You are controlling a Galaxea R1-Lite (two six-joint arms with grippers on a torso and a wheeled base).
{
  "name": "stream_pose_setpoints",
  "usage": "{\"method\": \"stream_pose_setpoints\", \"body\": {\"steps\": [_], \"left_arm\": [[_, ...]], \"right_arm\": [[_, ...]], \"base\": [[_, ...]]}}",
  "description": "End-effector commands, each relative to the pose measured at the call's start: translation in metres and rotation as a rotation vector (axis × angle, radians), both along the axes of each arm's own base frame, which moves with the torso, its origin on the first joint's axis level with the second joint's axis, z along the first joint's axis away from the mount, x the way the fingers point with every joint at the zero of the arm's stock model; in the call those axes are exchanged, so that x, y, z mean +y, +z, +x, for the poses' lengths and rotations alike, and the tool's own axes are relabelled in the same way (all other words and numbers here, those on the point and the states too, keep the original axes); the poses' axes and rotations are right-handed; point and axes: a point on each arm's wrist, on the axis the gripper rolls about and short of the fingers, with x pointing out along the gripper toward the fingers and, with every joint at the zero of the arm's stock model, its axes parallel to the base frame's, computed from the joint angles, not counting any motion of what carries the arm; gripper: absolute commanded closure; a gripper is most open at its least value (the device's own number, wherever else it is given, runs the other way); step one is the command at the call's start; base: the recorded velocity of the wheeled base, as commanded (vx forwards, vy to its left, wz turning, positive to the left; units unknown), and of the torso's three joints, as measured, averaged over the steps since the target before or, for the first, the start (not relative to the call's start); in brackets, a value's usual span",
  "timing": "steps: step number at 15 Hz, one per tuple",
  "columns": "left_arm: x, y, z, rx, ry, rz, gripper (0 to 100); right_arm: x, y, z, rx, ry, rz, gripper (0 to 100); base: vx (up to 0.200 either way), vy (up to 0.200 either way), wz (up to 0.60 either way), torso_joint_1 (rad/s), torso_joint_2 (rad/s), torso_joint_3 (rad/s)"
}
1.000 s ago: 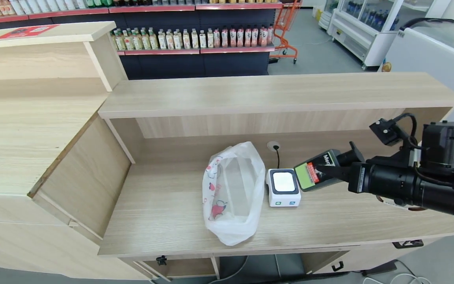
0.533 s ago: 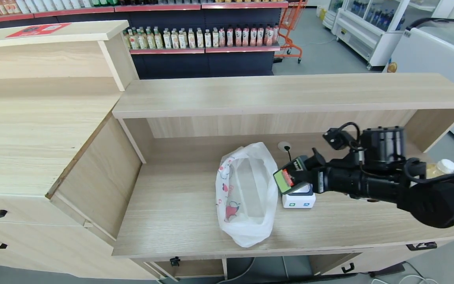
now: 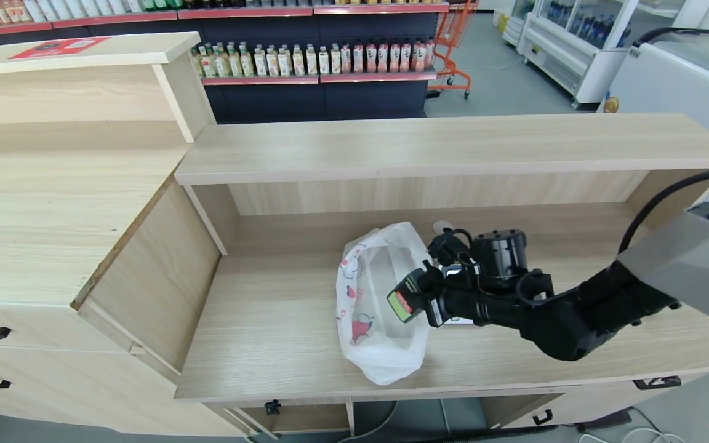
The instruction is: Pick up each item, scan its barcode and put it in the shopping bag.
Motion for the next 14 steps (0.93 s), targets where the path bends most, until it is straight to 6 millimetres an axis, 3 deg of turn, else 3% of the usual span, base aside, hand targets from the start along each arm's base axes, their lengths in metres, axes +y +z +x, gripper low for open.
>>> {"method": "stream_pose_setpoints", "body": {"steps": [1, 6, 7, 9, 11, 12, 14], "left_arm": [[0.0, 0.0, 0.0, -0.001, 0.0, 0.0, 0], [0.0, 0.0, 0.0, -0.001, 0.0, 0.0, 0], [0.0, 0.0, 0.0, 0.001, 0.0, 0.0, 0], [0.0, 0.0, 0.0, 0.001, 0.0, 0.0, 0], [0.0, 0.0, 0.0, 0.001, 0.0, 0.0, 0], [0.0, 0.0, 0.0, 0.001, 0.0, 0.0, 0], [0.0, 0.0, 0.0, 0.001, 0.0, 0.0, 0]], "right_arm": [[0.01, -0.026, 0.008, 0.02, 0.023, -0.053, 100], [0.027, -0.039, 0.018, -0.011, 0.017, -0.094, 100], [0.03, -0.038, 0.02, -0.018, 0.019, -0.088, 0], [0.032, -0.026, 0.017, -0.027, 0.017, -0.056, 0], [0.027, 0.004, 0.013, -0.021, -0.03, 0.054, 0], [0.02, 0.029, 0.009, -0.019, -0.065, 0.146, 0], [-0.013, 0.067, -0.001, 0.021, -0.148, 0.246, 0]], "base": [[0.0, 0.0, 0.0, 0.0, 0.0, 0.0], [0.0, 0.0, 0.0, 0.0, 0.0, 0.0], [0.0, 0.0, 0.0, 0.0, 0.0, 0.0], [0.0, 0.0, 0.0, 0.0, 0.0, 0.0], [0.0, 0.0, 0.0, 0.0, 0.0, 0.0], [0.0, 0.0, 0.0, 0.0, 0.0, 0.0], [0.0, 0.0, 0.0, 0.0, 0.0, 0.0]]}}
